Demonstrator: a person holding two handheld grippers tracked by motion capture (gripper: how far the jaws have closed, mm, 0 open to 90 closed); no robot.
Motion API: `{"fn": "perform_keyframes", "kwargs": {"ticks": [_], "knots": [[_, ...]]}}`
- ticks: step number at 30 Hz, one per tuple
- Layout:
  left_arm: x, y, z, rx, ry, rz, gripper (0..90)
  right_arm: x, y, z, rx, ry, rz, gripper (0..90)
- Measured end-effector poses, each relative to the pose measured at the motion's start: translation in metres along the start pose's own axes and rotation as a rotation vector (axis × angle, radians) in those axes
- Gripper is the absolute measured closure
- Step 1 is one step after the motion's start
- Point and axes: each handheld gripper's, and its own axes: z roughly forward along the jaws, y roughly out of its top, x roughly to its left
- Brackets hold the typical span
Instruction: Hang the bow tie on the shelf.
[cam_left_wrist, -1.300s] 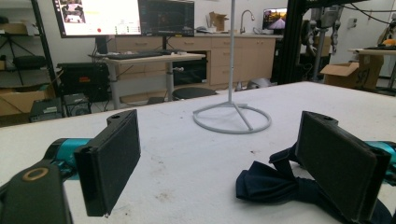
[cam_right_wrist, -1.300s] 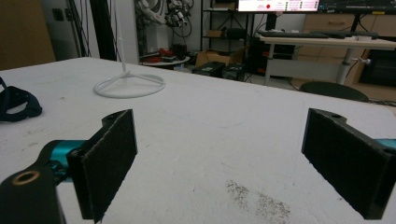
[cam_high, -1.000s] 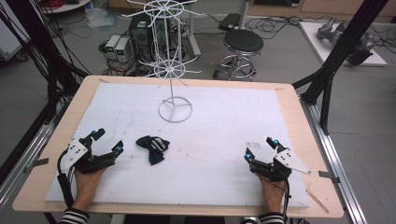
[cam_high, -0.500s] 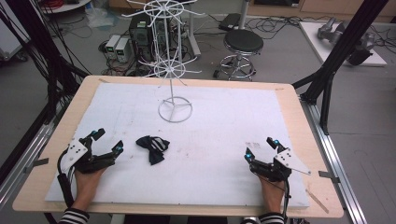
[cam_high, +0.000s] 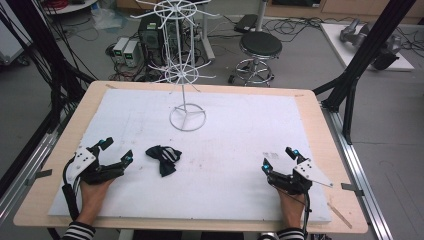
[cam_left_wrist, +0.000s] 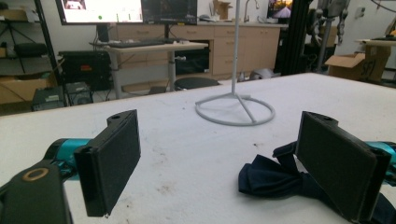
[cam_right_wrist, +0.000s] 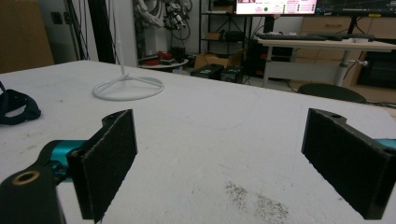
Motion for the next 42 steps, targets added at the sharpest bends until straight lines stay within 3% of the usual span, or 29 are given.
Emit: {"fn": "perform_keyframes", "kwargs": {"ticks": [13,20,29,34,42], "knots": [[0.000,0.020,0.008,0.057,-0.024,0.030,14.4,0.000,0.000,0.000,-0.002,0.000,0.004,9.5],[0.000,0.031,0.014,0.121,-0.040,0.057,14.4,-0.001,0.000,0.000,-0.001,0.000,0.005,9.5],[-0.002,0.039,0.034,0.287,-0.082,0.088,14.6,0.000,0.000,0.000,-0.001,0.000,0.008,9.4],[-0.006,0.042,0.048,0.372,-0.126,0.131,15.2,0.000,0.000,-0.001,-0.009,0.000,0.008,9.4],[-0.015,0.047,0.066,0.475,-0.177,0.178,16.5,-0.001,-0.001,-0.002,-0.018,-0.003,0.013,9.4]]}}
